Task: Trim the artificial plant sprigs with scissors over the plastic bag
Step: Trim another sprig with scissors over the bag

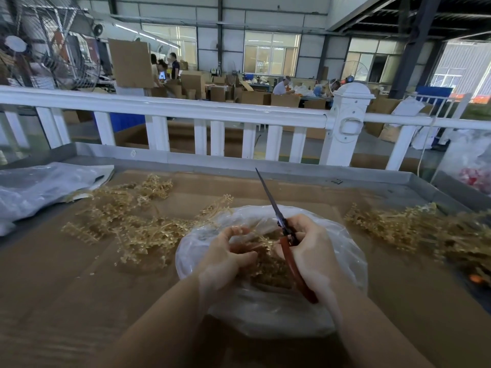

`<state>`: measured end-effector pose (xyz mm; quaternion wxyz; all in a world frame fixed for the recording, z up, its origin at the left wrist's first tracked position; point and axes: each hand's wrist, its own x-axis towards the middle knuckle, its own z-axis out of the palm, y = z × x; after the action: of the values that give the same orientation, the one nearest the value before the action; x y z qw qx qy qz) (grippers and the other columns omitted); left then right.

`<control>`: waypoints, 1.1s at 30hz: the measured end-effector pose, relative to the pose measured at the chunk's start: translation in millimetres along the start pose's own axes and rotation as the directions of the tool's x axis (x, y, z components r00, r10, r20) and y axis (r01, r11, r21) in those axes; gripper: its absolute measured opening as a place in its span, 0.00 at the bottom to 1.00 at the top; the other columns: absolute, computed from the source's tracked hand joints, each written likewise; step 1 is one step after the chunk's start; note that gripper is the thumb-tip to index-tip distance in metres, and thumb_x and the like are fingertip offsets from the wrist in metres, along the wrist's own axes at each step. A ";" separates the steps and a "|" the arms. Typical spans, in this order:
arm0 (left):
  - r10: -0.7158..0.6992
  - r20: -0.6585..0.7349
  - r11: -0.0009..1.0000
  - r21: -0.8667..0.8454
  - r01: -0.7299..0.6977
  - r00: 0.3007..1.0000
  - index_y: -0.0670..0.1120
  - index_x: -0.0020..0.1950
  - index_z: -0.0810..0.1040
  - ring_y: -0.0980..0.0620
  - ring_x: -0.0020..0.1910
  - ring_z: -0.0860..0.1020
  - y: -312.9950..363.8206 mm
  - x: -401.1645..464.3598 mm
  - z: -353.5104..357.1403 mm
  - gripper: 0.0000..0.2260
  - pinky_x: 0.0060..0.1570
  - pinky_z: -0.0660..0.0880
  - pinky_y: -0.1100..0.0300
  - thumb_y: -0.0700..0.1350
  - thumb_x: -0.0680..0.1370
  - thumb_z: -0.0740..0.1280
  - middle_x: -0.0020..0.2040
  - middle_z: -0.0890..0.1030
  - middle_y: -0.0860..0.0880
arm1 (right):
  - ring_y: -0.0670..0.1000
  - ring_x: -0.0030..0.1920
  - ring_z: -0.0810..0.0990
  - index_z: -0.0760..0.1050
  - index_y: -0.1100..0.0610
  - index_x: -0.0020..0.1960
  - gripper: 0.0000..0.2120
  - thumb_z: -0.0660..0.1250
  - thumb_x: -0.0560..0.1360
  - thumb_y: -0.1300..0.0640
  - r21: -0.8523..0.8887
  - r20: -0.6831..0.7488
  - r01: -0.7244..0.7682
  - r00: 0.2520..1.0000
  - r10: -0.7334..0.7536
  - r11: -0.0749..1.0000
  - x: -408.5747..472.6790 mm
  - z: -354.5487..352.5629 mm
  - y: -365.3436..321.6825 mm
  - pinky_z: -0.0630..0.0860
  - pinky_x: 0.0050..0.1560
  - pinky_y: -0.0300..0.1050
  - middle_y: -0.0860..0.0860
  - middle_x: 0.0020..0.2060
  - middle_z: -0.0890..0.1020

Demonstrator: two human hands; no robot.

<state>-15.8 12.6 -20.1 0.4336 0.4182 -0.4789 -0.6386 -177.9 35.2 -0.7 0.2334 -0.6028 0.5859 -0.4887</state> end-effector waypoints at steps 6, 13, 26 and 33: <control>-0.117 0.018 0.967 -0.224 0.118 0.993 0.38 0.57 0.76 0.40 0.45 0.83 -1.7 -0.6 8.9 0.14 0.39 0.81 0.51 0.28 0.73 0.65 0.50 0.82 0.34 | 0.44 0.44 0.81 0.76 0.47 0.52 0.14 0.71 0.72 0.63 -0.091 0.041 0.041 0.998 -0.037 0.995 -7.3 4.1 6.5 0.80 0.49 0.44 0.46 0.42 0.82; -0.140 0.068 0.983 -0.108 0.147 0.988 0.34 0.53 0.80 0.39 0.49 0.83 -1.2 0.1 7.4 0.14 0.49 0.80 0.49 0.34 0.68 0.73 0.49 0.83 0.36 | 0.43 0.47 0.81 0.76 0.47 0.53 0.16 0.70 0.72 0.66 -0.104 0.090 0.084 0.993 -0.074 0.991 -13.7 3.2 5.0 0.79 0.52 0.40 0.45 0.43 0.82; -0.076 -0.159 0.980 -0.195 0.044 0.984 0.39 0.44 0.79 0.47 0.36 0.83 -11.1 1.6 10.4 0.03 0.38 0.80 0.56 0.36 0.72 0.71 0.36 0.83 0.41 | 0.39 0.45 0.80 0.75 0.49 0.52 0.14 0.74 0.70 0.59 -0.179 0.085 0.213 0.976 -0.201 0.961 -20.0 2.5 7.8 0.77 0.49 0.35 0.43 0.41 0.81; -0.157 -0.174 0.877 -0.478 0.056 0.972 0.42 0.44 0.75 0.54 0.31 0.78 -8.5 1.7 5.8 0.04 0.32 0.78 0.65 0.35 0.75 0.67 0.32 0.80 0.46 | 0.38 0.44 0.76 0.73 0.47 0.50 0.14 0.73 0.70 0.44 -0.343 0.144 0.257 0.965 -0.220 0.903 -28.3 0.4 17.4 0.72 0.46 0.30 0.40 0.39 0.79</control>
<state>-23.1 13.8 -27.5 0.5334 0.3911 -0.2383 -0.7112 -181.2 58.0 -24.7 0.0873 -0.7266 0.5742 -0.3671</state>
